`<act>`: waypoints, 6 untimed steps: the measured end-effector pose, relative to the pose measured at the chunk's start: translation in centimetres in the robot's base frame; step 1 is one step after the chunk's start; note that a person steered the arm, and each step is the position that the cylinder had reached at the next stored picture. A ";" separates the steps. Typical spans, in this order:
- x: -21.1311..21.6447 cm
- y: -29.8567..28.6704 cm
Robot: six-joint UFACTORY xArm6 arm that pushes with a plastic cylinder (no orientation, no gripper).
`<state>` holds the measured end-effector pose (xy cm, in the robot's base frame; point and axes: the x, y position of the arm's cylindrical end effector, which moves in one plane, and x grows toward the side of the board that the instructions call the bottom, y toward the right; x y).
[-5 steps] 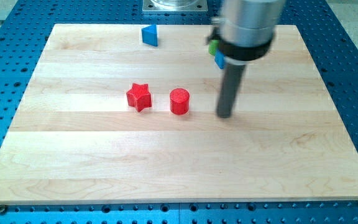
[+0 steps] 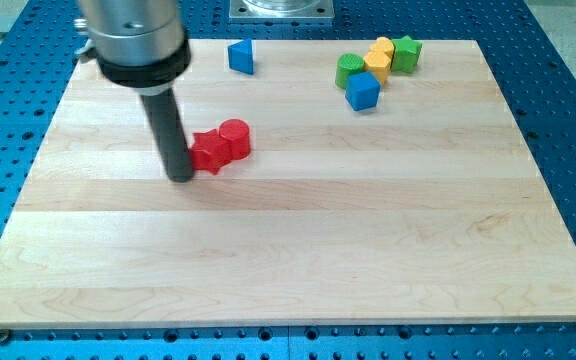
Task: Push the red blocks towards the triangle
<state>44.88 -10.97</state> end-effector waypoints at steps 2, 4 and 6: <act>-2.3 7.0; -12.0 8.3; -11.2 11.6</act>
